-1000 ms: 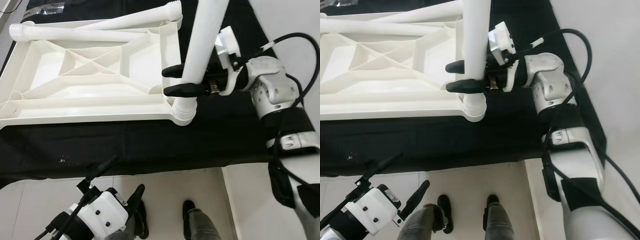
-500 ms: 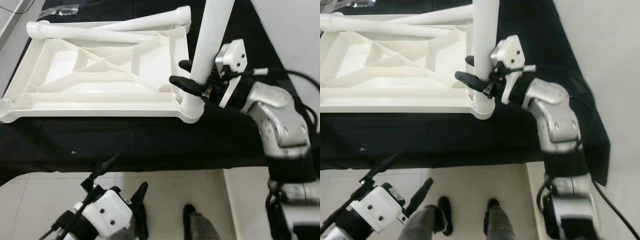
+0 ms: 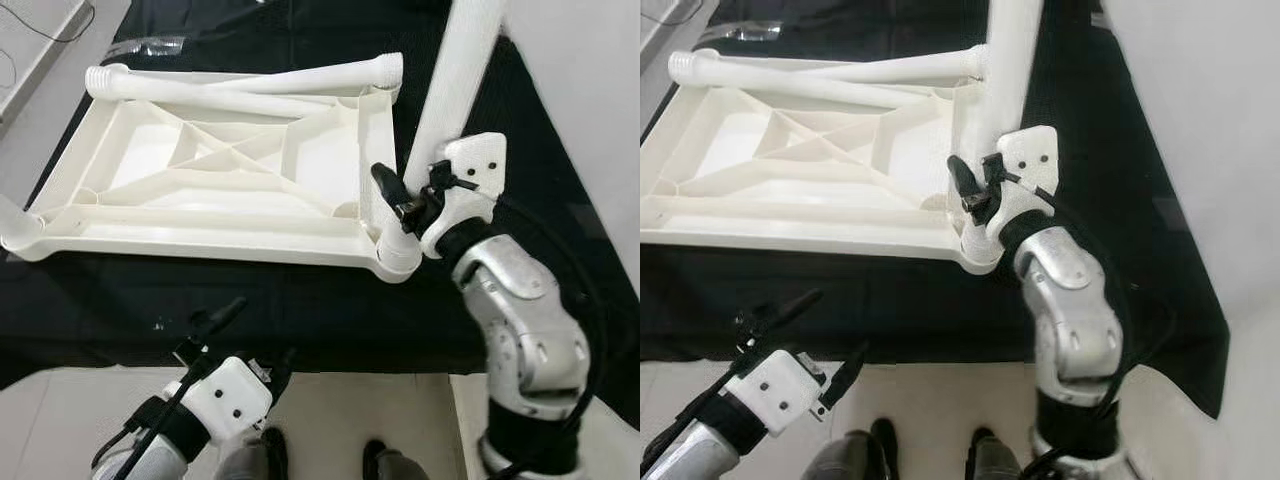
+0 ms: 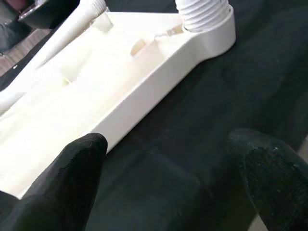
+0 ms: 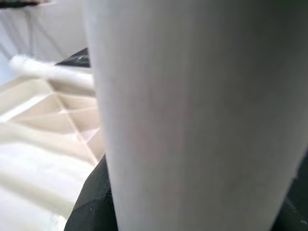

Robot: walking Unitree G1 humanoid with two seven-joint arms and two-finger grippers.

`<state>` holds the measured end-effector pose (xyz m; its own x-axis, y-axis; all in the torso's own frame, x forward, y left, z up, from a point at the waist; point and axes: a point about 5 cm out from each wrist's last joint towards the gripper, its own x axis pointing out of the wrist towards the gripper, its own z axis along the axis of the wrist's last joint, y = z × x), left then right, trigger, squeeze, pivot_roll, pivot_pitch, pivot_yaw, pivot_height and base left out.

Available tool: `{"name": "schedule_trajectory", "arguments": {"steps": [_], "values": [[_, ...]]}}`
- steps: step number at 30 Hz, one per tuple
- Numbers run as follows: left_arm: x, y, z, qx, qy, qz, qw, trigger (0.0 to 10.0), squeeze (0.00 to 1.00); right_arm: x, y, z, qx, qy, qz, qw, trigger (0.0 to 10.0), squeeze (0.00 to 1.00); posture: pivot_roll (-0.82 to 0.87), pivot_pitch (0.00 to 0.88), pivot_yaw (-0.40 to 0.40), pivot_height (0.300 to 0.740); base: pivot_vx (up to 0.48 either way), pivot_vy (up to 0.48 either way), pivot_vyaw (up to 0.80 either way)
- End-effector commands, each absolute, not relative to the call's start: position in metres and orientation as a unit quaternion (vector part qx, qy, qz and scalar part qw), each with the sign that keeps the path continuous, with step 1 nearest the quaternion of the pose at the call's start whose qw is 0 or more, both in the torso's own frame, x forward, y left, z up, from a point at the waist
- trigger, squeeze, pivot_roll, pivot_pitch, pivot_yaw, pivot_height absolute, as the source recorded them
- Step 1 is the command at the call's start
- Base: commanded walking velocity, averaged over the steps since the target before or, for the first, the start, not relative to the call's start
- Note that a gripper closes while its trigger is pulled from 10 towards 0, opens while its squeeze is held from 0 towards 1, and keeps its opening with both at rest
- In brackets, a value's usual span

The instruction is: Building children table

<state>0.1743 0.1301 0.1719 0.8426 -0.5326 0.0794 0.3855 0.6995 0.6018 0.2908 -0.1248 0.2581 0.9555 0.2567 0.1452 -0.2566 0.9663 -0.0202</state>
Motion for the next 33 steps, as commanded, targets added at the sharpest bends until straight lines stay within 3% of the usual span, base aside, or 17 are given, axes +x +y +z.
{"name": "schedule_trajectory", "arguments": {"steps": [1,12,17,21,27,29,33], "values": [[0.175,0.131,0.166,0.297,-0.114,-0.25,0.914,10.0,0.0,0.295,-0.14,0.21,0.013,0.055,0.069,0.996,10.0,0.0,-0.01,0.261,0.013,0.74,0.0,0.0,0.0],[0.2,0.142,0.175,0.296,-0.13,-0.219,0.921,10.0,0.0,0.282,-0.123,0.209,0.032,-0.004,0.102,0.994,10.0,0.0,-0.01,0.233,0.043,0.74,0.0,0.0,0.0],[0.227,0.155,0.205,0.252,-0.163,-0.168,0.939,10.0,0.0,0.276,-0.11,0.216,0.05,-0.046,0.141,0.988,10.0,0.0,-0.02,0.221,0.052,0.74,0.0,0.0,0.0],[0.248,0.159,0.235,0.21,-0.201,-0.159,0.944,10.0,0.0,0.272,-0.101,0.216,0.014,-0.058,0.172,0.983,10.0,0.0,-0.02,0.211,0.058,0.74,0.0,0.0,0.0],[0.266,0.147,0.277,0.1,-0.241,-0.244,0.934,10.0,0.0,0.275,-0.087,0.215,-0.065,-0.073,0.214,0.972,10.0,0.0,-0.02,0.196,0.063,0.74,0.0,0.0,0.0],[0.274,0.145,0.307,0.015,-0.266,-0.286,0.92,10.0,0.0,0.276,-0.081,0.216,-0.095,-0.084,0.234,0.964,10.0,0.0,-0.02,0.191,0.059,0.74,0.0,0.0,0.0],[0.277,0.144,0.328,-0.033,-0.278,-0.325,0.903,10.0,0.0,0.277,-0.079,0.216,-0.105,-0.087,0.243,0.96,10.0,0.0,-0.02,0.187,0.057,0.74,0.0,0.0,0.0]]}}
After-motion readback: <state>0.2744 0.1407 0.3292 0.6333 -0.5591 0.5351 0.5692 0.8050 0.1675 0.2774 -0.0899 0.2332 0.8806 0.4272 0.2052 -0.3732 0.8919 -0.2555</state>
